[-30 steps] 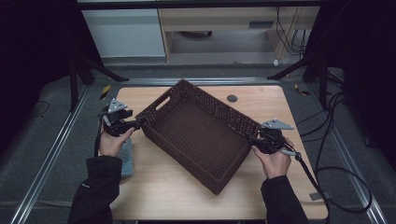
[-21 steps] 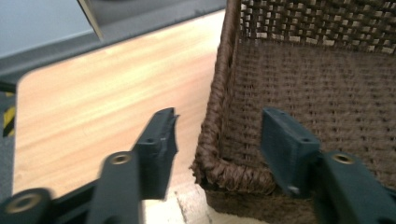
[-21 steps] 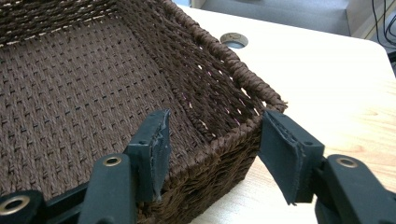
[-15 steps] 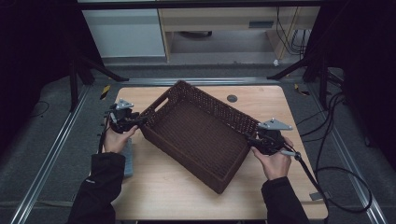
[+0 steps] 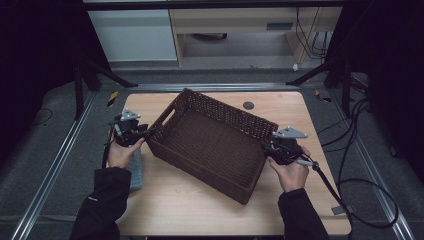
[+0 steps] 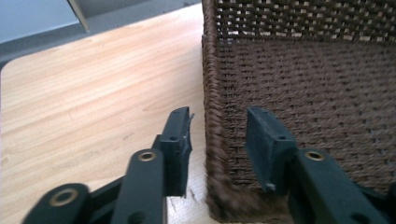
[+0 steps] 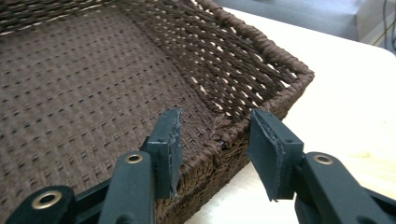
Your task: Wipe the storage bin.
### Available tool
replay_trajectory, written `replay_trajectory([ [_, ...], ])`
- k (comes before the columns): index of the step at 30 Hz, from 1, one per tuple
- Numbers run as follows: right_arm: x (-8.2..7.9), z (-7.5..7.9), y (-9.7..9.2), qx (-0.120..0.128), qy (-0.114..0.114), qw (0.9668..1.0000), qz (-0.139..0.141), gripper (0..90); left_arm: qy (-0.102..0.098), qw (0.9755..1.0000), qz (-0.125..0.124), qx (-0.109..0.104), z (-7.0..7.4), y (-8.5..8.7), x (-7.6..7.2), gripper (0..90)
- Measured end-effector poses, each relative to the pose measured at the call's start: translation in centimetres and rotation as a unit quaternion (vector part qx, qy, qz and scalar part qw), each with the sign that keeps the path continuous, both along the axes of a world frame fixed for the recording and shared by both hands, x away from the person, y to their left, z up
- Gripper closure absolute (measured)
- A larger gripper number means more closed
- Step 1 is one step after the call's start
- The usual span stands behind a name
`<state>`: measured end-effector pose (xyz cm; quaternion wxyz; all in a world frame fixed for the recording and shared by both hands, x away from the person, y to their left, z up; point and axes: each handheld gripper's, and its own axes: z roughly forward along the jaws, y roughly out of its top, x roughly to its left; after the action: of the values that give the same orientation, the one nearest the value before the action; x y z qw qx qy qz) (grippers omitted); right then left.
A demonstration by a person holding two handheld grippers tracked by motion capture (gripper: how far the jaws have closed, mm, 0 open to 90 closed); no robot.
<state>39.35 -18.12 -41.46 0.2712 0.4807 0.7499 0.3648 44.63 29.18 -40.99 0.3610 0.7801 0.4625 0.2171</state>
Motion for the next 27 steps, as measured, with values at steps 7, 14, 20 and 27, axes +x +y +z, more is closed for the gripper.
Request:
replay_trajectory([
  [7,0.9,0.0,-0.5,0.005,-0.01,0.9999,0.002,52.8,0.015,0.9997,-0.015,-0.013,-0.6,0.2,-1.2,76.0],
  [14,-0.5,0.8,-0.4,0.019,-0.008,0.9995,0.025,51.3,0.012,0.9999,-0.009,-0.002,-0.5,-0.2,-3.2,74.7],
  [20,-0.6,0.5,0.1,0.009,0.005,0.9992,0.038,54.8,0.002,0.9999,-0.01,-0.008,-0.7,-0.4,-5.1,71.8],
  [27,0.0,0.0,-0.2,0.004,0.005,0.9997,0.025,64.5,-0.017,0.9998,-0.001,-0.013,0.1,0.0,-4.9,59.6],
])
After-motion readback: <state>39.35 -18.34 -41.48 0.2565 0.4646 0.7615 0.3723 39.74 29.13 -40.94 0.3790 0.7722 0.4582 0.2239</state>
